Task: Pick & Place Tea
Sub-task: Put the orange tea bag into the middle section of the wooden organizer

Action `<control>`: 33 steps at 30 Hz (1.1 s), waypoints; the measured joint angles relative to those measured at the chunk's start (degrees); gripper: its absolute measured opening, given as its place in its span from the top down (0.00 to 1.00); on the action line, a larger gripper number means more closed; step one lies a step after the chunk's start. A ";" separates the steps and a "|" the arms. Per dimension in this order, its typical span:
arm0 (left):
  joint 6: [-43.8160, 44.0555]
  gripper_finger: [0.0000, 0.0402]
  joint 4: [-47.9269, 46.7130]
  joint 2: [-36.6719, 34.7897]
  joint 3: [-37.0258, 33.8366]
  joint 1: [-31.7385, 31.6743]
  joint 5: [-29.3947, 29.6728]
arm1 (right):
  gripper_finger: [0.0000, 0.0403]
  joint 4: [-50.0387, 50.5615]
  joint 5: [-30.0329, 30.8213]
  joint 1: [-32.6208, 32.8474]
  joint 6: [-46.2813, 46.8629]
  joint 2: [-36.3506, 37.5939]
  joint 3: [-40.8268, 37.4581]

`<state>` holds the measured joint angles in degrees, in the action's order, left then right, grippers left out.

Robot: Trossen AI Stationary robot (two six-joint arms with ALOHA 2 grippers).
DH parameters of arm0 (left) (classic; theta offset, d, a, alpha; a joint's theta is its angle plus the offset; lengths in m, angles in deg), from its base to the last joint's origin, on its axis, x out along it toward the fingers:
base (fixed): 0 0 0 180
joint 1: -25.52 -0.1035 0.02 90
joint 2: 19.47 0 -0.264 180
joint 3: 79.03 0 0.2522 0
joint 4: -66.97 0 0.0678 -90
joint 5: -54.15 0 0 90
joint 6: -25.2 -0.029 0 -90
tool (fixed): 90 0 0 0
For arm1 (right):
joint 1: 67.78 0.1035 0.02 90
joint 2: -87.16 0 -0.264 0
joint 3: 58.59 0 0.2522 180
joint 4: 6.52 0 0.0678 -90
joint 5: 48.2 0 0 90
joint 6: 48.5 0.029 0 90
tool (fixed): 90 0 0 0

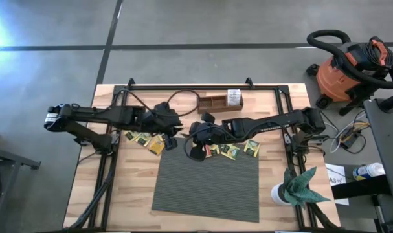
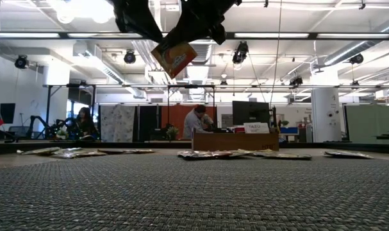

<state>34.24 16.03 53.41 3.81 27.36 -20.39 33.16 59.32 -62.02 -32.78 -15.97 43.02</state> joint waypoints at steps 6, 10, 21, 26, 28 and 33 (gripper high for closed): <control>3.47 0.75 -2.41 -4.29 -1.09 0.61 5.67 | 0.98 -0.91 1.98 0.06 3.41 0.00 0.00; 6.58 0.74 -0.83 -9.17 -6.31 0.68 6.54 | 0.98 -1.15 9.05 0.54 7.67 0.47 -1.03; 11.78 0.74 33.02 -23.27 -31.79 0.76 2.07 | 0.98 -21.82 3.37 -0.32 15.68 6.90 -16.23; 13.54 0.74 45.32 -24.00 -38.46 0.76 1.20 | 0.98 -32.45 0.72 -2.69 18.83 10.47 -22.39; 14.80 0.74 49.52 -23.40 -40.26 0.76 0.28 | 0.98 -37.36 -1.23 -3.75 20.02 11.83 -24.54; 15.45 0.74 55.37 -20.63 -42.25 0.70 -0.32 | 0.98 -41.18 -4.49 -6.35 20.56 12.96 -27.15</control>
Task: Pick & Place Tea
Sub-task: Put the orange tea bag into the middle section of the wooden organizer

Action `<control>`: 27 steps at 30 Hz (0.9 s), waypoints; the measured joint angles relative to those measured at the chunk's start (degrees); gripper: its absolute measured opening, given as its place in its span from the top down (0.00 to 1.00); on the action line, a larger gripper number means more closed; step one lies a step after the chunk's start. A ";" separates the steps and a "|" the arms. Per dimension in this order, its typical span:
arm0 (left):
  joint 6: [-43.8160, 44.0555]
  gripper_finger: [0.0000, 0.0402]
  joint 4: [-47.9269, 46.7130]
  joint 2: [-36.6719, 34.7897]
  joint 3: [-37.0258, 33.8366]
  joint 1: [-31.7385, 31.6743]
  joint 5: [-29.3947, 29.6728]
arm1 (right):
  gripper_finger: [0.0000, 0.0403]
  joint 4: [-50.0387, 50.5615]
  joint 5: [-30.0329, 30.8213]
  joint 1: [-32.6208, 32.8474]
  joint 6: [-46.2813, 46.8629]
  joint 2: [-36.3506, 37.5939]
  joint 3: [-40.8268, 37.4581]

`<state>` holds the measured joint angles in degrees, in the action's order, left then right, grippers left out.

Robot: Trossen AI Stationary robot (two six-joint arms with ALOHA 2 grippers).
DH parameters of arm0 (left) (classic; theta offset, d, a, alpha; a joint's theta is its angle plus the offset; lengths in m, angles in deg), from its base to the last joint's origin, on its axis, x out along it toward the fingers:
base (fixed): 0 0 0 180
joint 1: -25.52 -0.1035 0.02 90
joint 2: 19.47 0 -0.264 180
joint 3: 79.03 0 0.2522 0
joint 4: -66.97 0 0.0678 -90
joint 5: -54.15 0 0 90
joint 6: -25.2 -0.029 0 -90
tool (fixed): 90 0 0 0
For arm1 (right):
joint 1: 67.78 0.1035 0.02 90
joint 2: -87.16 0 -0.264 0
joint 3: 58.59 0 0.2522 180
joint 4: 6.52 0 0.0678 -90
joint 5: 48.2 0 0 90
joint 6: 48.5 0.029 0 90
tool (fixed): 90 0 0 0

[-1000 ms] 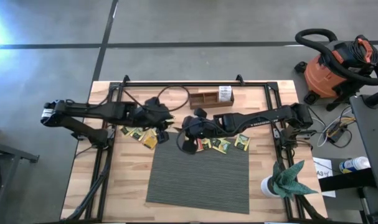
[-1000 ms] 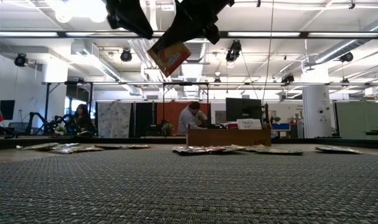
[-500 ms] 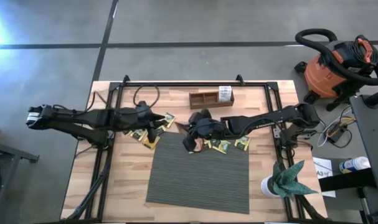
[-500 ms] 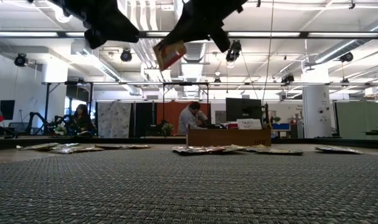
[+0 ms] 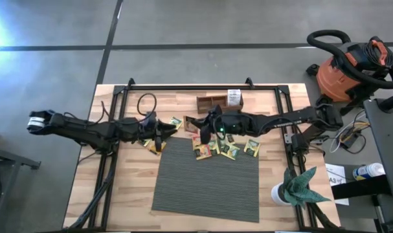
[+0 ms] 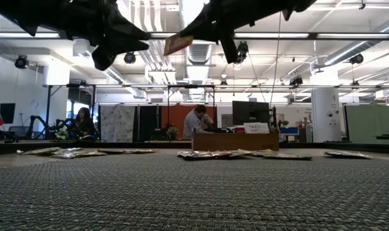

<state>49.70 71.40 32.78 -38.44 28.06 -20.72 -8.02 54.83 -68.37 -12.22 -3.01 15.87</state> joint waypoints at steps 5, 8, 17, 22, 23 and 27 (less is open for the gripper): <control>-0.89 0.74 1.71 3.94 1.52 -0.39 -0.11 | 0.98 -0.09 -2.61 -1.30 0.65 0.07 -0.08; -2.74 0.74 1.66 5.99 2.89 -1.04 -0.11 | 0.98 0.02 -2.63 -1.81 0.55 0.07 0.27; -2.46 0.74 1.74 8.03 6.25 -3.59 -1.11 | 0.98 0.09 -2.63 -1.82 0.21 0.07 0.64; -2.44 0.74 1.51 8.18 6.08 -4.83 -2.80 | 0.98 0.09 -2.60 -1.83 0.21 0.07 0.57; -2.06 0.74 1.45 8.27 6.01 -5.18 -3.81 | 0.98 0.05 -2.61 -1.82 0.21 0.07 0.57; -1.74 0.74 1.34 9.55 6.01 -6.10 -5.20 | 0.98 0.04 -2.81 -1.82 0.21 0.07 0.57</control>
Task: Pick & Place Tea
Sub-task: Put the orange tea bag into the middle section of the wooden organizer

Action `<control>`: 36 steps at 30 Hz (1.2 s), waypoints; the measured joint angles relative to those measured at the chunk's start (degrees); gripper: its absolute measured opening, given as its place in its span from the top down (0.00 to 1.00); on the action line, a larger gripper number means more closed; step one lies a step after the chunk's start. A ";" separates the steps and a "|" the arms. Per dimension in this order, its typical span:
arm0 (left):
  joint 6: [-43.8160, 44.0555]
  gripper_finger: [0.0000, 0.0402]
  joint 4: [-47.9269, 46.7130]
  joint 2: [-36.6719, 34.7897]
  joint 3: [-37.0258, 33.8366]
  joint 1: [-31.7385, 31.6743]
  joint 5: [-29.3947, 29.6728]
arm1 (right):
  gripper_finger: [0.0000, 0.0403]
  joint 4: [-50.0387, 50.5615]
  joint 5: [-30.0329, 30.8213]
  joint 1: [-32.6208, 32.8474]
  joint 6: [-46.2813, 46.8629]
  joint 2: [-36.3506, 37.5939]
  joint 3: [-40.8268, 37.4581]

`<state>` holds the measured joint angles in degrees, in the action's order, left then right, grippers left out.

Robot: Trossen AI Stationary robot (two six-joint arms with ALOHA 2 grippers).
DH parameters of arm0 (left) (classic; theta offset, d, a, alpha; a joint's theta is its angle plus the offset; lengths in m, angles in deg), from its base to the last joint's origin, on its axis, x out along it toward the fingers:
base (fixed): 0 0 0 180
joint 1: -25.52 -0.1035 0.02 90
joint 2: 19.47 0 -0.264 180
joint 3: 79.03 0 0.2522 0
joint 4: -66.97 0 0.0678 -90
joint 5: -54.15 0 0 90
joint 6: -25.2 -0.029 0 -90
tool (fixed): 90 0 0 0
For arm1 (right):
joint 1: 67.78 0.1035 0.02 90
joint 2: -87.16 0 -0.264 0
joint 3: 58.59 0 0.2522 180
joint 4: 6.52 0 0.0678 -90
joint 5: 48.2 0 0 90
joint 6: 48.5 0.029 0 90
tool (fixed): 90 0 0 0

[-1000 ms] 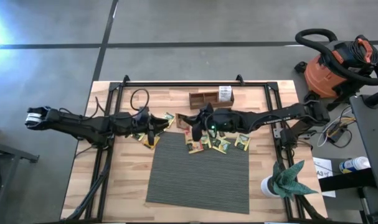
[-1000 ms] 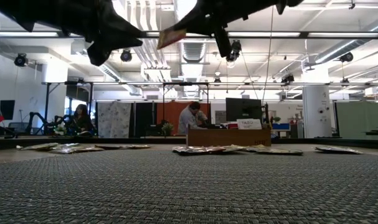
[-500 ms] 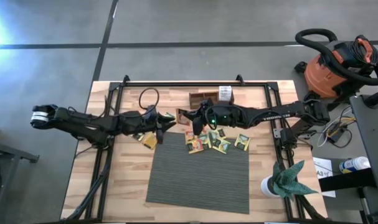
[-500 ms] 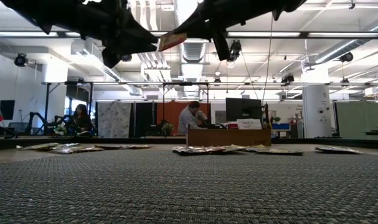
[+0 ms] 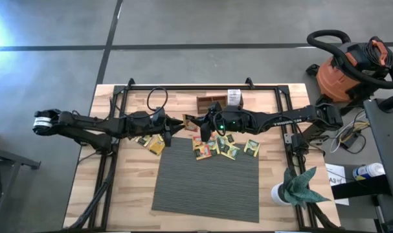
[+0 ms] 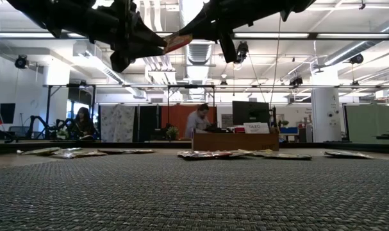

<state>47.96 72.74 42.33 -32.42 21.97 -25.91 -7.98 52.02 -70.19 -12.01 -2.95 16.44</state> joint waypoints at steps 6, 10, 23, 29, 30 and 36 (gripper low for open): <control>1.83 0.74 0.56 0.53 0.17 -1.82 0.14 | 0.98 -0.01 -0.05 0.00 -0.01 0.00 0.00; 1.99 0.74 4.02 0.86 0.17 -3.06 -6.84 | 0.98 -0.02 -0.24 0.00 0.00 0.00 0.00; 2.98 0.79 6.93 6.46 3.20 -3.52 -16.26 | 0.98 0.99 -0.22 0.02 -0.27 0.04 0.00; 2.28 0.94 5.10 6.73 3.19 -3.59 -16.31 | 0.95 5.06 -0.19 0.04 -0.26 0.81 0.00; 1.79 0.96 4.92 6.73 3.19 -3.59 -16.31 | 0.93 5.69 -0.25 0.04 -0.25 0.90 0.01; 0.84 0.97 4.52 6.73 3.15 -4.22 -16.05 | 0.79 9.45 -2.55 0.00 0.02 0.92 0.02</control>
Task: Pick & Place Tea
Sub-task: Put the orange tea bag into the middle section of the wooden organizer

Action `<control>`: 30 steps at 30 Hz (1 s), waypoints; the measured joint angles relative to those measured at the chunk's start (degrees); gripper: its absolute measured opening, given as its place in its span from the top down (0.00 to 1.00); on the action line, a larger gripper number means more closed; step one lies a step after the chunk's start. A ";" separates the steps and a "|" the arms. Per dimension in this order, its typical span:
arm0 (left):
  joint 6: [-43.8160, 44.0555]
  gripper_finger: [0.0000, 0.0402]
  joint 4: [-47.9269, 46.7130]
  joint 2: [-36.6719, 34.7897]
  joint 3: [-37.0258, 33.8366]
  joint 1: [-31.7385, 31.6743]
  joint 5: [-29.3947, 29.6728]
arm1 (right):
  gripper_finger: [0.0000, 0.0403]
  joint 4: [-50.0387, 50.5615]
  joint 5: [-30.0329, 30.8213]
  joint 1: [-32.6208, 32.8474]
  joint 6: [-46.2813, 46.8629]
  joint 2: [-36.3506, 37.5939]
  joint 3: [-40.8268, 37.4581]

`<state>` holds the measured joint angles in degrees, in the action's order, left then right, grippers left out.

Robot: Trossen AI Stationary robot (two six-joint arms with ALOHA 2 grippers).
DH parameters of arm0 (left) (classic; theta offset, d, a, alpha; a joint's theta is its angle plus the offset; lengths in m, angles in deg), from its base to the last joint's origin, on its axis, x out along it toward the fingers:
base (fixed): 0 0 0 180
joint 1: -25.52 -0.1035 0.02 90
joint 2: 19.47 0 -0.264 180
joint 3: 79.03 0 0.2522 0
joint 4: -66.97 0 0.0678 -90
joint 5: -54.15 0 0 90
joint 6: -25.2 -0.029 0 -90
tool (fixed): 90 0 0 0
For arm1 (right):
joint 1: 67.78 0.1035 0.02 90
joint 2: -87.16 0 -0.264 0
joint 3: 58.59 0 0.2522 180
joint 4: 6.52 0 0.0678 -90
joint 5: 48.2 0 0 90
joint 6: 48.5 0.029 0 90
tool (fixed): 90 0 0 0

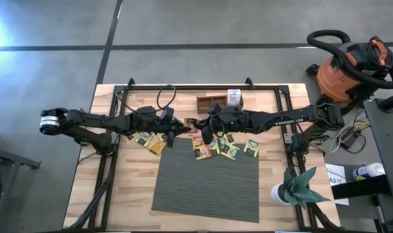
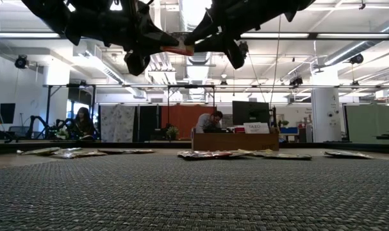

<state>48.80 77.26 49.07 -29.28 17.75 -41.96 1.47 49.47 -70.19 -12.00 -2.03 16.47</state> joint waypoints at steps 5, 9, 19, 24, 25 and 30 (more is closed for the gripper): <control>-1.07 0.97 -1.68 -0.02 -0.02 -0.42 0.22 | 0.66 6.30 -3.55 0.14 2.34 0.78 0.48; -2.42 0.97 -4.47 -0.02 -0.02 -0.42 0.74 | 0.61 12.50 -4.49 1.26 2.34 2.52 1.27; -9.17 0.97 -6.51 1.55 -0.15 -0.42 0.68 | 0.59 22.52 -4.66 3.64 -2.80 5.09 1.34; -11.13 0.97 -6.68 6.62 1.70 -0.42 0.54 | 0.59 24.94 -4.68 2.10 -10.08 4.38 4.60; -11.76 0.97 -6.66 7.74 2.51 -0.42 0.53 | 0.59 25.86 -4.66 1.61 -11.27 4.24 5.77; -16.74 0.97 -6.55 13.27 7.05 -0.38 0.46 | 0.59 33.85 -1.37 -0.40 -19.44 3.13 11.71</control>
<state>32.06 70.71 62.34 -22.23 17.37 -41.50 35.32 48.10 -70.59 -31.43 1.10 28.18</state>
